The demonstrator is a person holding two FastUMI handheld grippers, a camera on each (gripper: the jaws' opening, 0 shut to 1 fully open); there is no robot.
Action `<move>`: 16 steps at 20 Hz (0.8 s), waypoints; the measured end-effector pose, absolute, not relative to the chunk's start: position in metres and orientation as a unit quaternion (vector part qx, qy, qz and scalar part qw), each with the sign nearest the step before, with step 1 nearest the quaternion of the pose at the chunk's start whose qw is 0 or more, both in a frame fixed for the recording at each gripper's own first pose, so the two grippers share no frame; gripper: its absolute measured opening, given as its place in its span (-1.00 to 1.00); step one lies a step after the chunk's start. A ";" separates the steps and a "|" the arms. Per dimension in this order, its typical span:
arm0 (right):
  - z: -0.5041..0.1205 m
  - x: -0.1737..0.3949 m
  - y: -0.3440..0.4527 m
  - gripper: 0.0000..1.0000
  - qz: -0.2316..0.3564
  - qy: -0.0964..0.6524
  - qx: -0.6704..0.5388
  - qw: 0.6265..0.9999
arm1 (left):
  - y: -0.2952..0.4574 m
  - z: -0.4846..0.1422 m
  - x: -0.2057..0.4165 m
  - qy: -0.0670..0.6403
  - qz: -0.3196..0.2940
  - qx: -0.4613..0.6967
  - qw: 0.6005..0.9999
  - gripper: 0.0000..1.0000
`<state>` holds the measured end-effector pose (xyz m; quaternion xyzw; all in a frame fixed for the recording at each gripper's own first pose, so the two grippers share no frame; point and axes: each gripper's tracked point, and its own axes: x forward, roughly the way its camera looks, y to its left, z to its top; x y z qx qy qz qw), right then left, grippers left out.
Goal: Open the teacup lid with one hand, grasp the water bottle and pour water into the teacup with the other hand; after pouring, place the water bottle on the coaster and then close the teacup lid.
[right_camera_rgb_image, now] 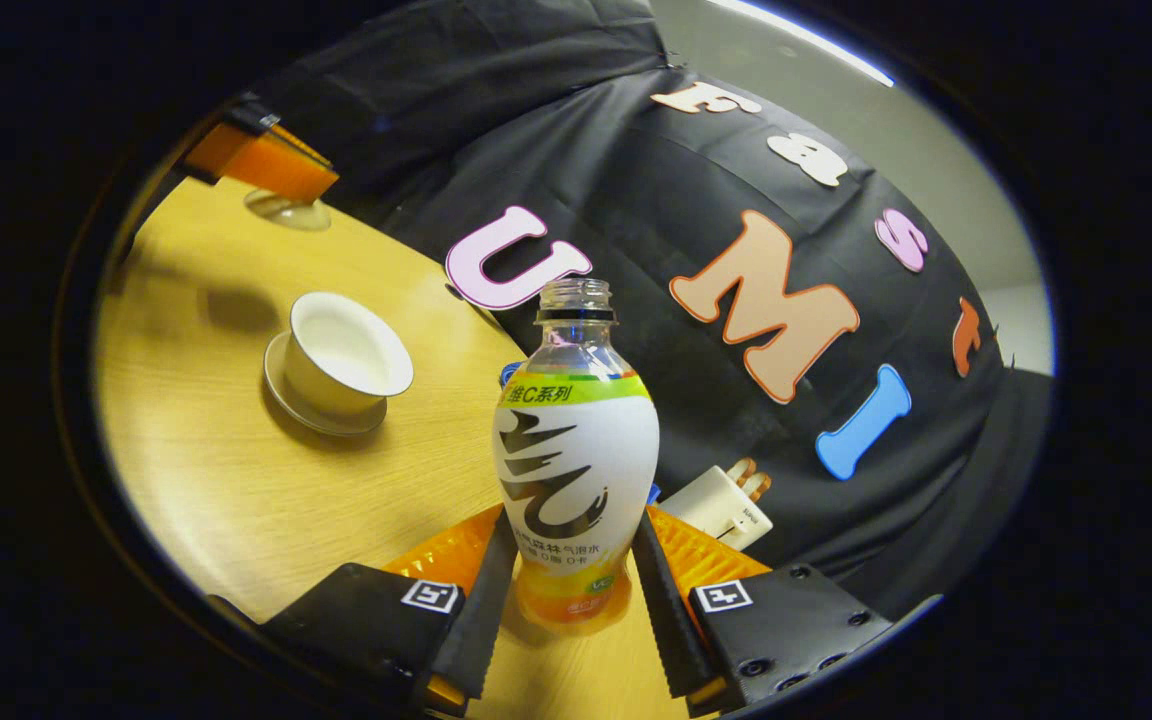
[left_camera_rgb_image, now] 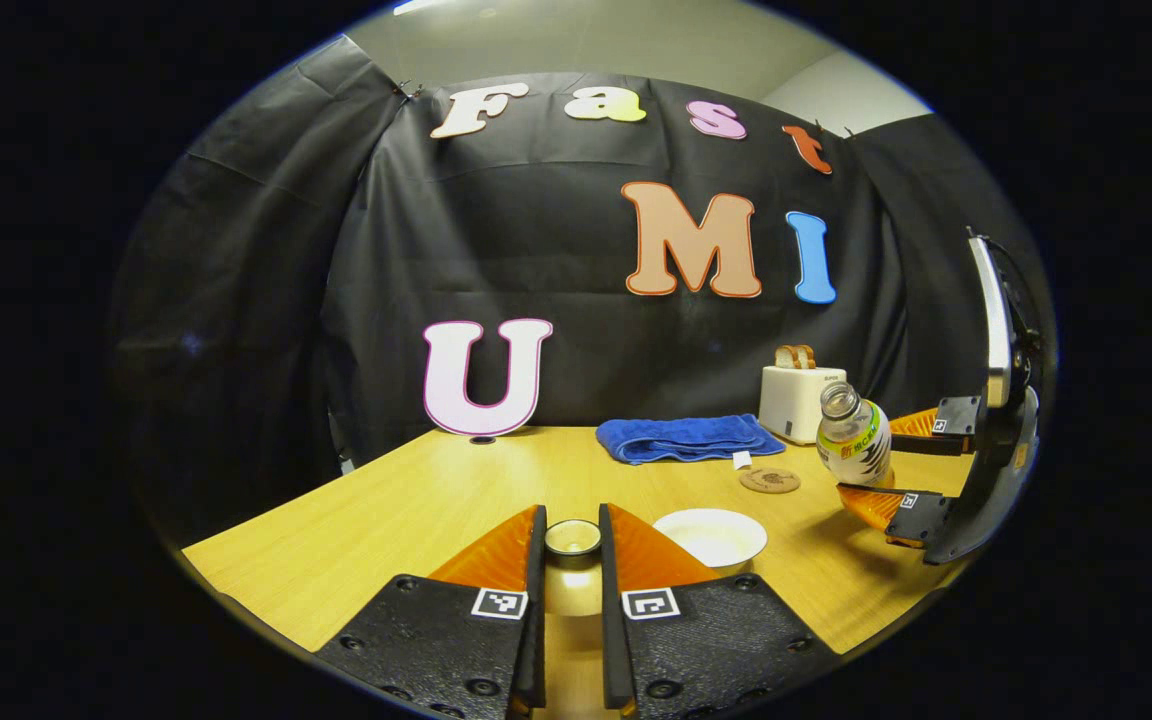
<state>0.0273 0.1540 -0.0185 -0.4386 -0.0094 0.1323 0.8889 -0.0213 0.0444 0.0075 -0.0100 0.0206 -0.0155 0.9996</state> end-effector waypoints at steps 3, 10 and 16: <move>-0.020 0.027 0.158 0.40 0.126 -0.027 -0.498 0.858 | 0.049 0.004 -0.023 0.024 -0.017 -0.017 0.999 -0.61; -0.031 0.029 0.172 0.39 0.129 -0.051 -0.590 0.796 | 0.059 -0.001 -0.022 0.027 -0.017 -0.024 0.999 -0.61; -0.035 0.026 0.180 0.40 0.136 -0.071 -0.652 0.743 | 0.068 -0.008 -0.022 0.031 -0.015 -0.033 0.999 -0.61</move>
